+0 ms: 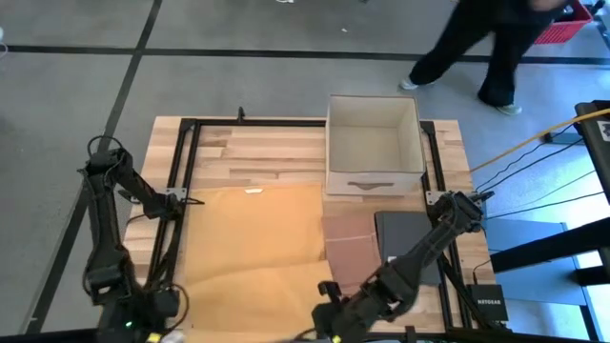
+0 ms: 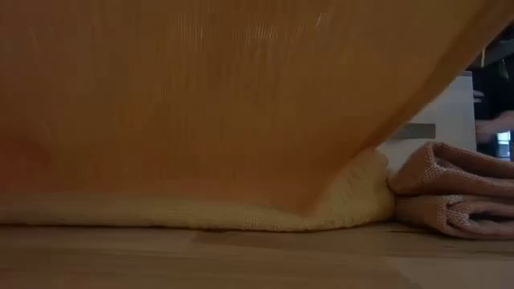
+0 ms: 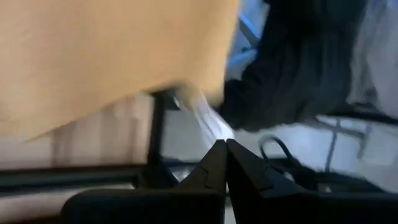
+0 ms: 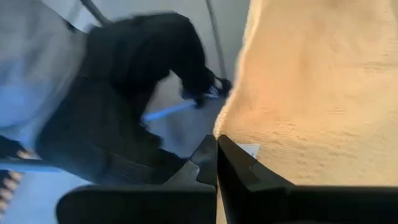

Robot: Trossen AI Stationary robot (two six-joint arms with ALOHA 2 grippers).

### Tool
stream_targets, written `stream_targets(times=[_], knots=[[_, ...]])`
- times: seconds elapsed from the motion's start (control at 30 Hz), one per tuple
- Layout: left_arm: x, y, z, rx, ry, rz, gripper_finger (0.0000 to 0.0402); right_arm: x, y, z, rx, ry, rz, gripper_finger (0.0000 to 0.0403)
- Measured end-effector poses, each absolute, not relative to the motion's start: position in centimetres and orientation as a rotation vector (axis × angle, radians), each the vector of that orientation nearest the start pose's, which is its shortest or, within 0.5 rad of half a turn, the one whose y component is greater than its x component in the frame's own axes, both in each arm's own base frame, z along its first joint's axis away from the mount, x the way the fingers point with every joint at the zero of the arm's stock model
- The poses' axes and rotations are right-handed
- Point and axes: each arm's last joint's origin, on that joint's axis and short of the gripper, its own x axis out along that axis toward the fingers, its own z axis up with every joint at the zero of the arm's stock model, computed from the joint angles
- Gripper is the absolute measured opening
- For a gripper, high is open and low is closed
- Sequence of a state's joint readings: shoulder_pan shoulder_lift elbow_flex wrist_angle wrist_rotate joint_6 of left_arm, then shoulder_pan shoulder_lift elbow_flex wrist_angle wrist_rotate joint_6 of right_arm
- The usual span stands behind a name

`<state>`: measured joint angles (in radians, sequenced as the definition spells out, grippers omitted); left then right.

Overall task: Fold towel
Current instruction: Fold the yellow towel

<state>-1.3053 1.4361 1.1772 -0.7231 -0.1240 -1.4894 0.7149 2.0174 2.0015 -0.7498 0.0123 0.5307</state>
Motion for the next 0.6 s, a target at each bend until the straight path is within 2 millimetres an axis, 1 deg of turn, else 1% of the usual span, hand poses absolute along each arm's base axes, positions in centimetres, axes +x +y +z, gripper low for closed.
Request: stream_targets(times=[0.07, 0.2, 0.3, 0.37, 0.43, 0.53, 0.6], knots=[[7.6, -28.3, 28.9, -0.584, 1.285, -0.276, 0.0, 33.6, 30.0, 33.7, 0.25, 0.871, 0.461, 0.0005], [7.1, -27.8, 30.1, -0.536, 1.231, -0.219, 0.0, 32.9, 30.6, 34.6, 0.278, 0.856, 0.468, 0.0005], [7.1, -27.4, 30.2, -0.469, 1.116, -0.17, 0.0, 33.1, 30.4, 34.8, 0.265, 0.83, 0.429, 0.0005], [7.4, -27.3, 29.6, -0.431, 1.006, -0.148, 0.0, 33.2, 30.3, 34.3, 0.245, 0.833, 0.405, 0.0005], [7.9, -27.3, 28.5, -0.42, 0.915, -0.096, 0.0001, 33.4, 29.9, 33.5, 0.204, 0.843, 0.368, 0.0005], [8.9, -27.4, 26.5, -0.41, 0.88, -0.048, 0.001, 33.7, 29.5, 32.5, 0.174, 0.858, 0.326, 0.0005], [9.9, -27.9, 25.4, -0.443, 0.863, -0.039, 0.0023, 33.8, 29.3, 32.0, 0.162, 0.866, 0.313, 0.0005]])
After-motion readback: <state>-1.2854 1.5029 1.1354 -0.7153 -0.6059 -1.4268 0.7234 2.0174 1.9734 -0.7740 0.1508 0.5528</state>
